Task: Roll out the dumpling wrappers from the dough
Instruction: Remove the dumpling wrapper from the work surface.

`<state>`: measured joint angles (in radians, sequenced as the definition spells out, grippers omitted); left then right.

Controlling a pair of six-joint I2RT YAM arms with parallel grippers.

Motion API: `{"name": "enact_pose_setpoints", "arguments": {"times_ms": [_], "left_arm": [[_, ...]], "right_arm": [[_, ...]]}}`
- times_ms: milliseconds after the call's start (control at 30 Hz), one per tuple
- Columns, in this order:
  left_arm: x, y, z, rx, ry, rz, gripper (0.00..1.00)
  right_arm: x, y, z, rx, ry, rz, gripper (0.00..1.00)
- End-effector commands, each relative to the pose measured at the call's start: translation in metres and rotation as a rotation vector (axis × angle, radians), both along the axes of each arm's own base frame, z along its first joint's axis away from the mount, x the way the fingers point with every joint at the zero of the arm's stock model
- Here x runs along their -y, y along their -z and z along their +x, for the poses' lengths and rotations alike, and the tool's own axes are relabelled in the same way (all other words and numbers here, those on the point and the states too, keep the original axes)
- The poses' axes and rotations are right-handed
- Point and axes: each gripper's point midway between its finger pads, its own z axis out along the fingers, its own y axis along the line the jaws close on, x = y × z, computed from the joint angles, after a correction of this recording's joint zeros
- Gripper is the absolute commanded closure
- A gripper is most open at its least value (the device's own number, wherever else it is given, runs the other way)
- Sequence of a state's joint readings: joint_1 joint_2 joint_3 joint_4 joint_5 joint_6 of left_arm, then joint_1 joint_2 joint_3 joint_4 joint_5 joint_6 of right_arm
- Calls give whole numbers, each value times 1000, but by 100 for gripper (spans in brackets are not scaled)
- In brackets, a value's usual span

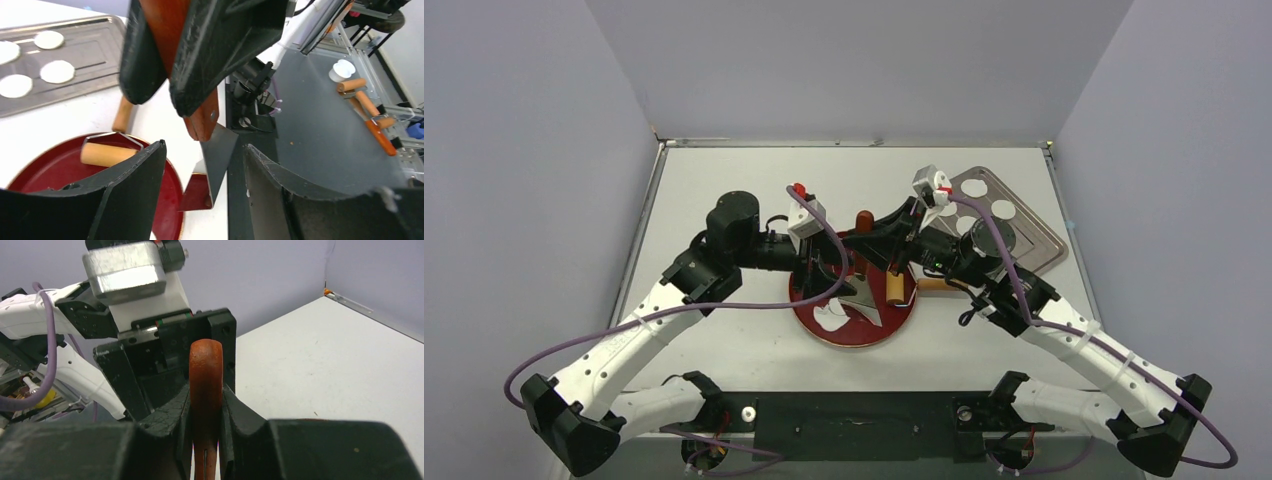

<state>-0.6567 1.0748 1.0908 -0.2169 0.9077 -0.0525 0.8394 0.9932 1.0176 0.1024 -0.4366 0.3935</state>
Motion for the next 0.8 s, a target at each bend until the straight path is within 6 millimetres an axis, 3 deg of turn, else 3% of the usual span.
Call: {"name": "enact_pose_setpoints", "arguments": {"times_ms": [0,200,267,333,367,433,600,667,700,767], "left_arm": [[7,-6,-6,-50,-14,-48,44],[13,4,-10,-72,-18,-31,45],[14,9,-11,-76,-13,-21,54],[14,11,-13,-74,-1,-18,71],[14,10,-14,-70,9,-19,86],[13,10,-15,-56,15,-11,100],[7,13,-4,26,-47,32,100],[1,16,13,107,-129,72,100],[-3,16,26,147,-198,93,100],[-13,22,45,263,-273,158,100]], "right_arm": [[-3,-50,-14,102,-63,113,100],[-10,-63,-19,124,-90,144,100],[-10,-67,-19,130,-90,153,100],[-9,-67,-19,134,-86,155,100],[-9,-67,-19,133,-84,153,100],[-9,-64,-17,129,-77,146,100],[-7,-52,-10,83,-37,129,100],[-4,-44,-6,54,-3,108,89],[-4,-38,-5,34,5,87,71],[-1,-29,-3,5,20,55,46]]}}
